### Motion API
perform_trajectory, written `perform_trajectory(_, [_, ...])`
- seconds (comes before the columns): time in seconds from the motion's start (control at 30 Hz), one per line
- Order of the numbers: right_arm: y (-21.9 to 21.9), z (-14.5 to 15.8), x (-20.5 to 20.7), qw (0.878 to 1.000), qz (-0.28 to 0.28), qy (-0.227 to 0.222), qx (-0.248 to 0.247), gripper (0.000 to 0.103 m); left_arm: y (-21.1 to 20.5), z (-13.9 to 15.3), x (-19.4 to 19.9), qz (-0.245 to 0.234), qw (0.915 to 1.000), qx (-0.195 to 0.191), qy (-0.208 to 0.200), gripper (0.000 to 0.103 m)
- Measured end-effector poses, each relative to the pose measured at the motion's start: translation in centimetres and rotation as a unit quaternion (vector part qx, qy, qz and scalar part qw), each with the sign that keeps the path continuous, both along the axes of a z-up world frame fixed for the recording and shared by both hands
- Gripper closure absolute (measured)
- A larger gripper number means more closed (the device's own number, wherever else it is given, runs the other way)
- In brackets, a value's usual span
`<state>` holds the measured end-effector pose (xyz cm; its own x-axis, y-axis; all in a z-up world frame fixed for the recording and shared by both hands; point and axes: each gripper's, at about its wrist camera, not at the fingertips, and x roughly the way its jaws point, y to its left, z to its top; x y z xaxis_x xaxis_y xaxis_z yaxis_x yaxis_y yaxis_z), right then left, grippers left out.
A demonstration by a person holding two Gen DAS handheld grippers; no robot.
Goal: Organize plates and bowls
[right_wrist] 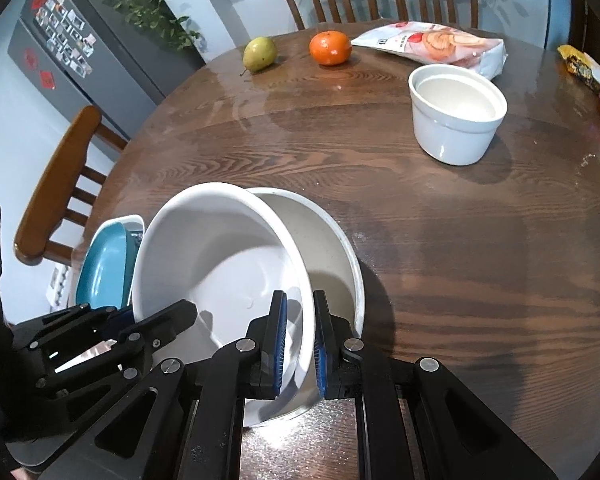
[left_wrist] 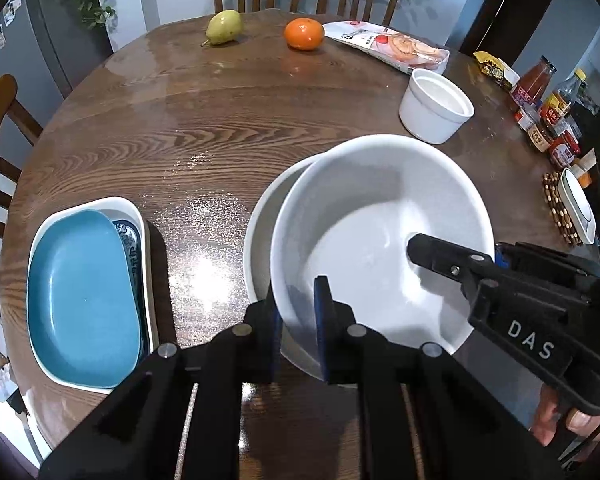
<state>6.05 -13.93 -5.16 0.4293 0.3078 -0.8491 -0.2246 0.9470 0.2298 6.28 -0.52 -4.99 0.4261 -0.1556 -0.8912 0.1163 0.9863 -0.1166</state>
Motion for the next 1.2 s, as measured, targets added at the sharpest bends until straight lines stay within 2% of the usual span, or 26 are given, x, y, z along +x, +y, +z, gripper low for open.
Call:
perform_trajectory(0.4, [-0.1, 0.4, -0.4, 1.000, -0.008, -0.014, -0.019, 0.090, -0.1, 0.0, 0.2, 0.002, 1.0000, 0.008, -0.004, 0.089])
perform_trajectory(0.57, [-0.5, 1.0, -0.5, 0.999, -0.015, -0.030, -0.022, 0.082, -0.2, 0.3, 0.2, 0.003, 0.9999, 0.009, -0.012, 0.087])
perform_trajectory(0.73, [-0.6, 1.6, -0.7, 0.999, -0.015, -0.041, -0.019, 0.081, -0.2, 1.0, 0.1, 0.005, 0.9997, 0.000, -0.022, 0.071])
perform_trajectory(0.77, [-0.7, 1.7, -0.8, 0.999, -0.015, -0.045, -0.020, 0.080, -0.3, 1.2, 0.1, 0.006, 0.9996, 0.003, -0.026, 0.062])
perform_trajectory(0.8, [-0.7, 1.8, -0.8, 0.999, -0.017, -0.047, -0.021, 0.075, -0.3, 1.3, 0.0, 0.007, 0.9995, 0.007, -0.030, 0.053])
perform_trajectory(0.83, [-0.9, 2.0, -0.9, 0.998, -0.019, -0.051, -0.022, 0.067, -0.3, 1.5, -0.1, 0.009, 0.9993, 0.010, -0.034, 0.048])
perform_trajectory(0.93, [-1.3, 2.4, -1.1, 0.998, -0.026, -0.061, -0.016, 0.057, -0.2, 2.0, -0.2, 0.013, 0.9988, 0.012, -0.045, 0.046])
perform_trajectory(1.13, [-2.1, 2.7, -1.2, 0.997, -0.036, -0.061, -0.007, 0.057, 0.2, 2.6, -0.5, 0.023, 0.9983, 0.007, -0.052, 0.039])
perform_trajectory(1.2, [-2.3, 2.7, -1.2, 0.998, -0.037, -0.060, -0.004, 0.057, 0.5, 2.8, -0.6, 0.028, 0.9981, 0.008, -0.054, 0.033])
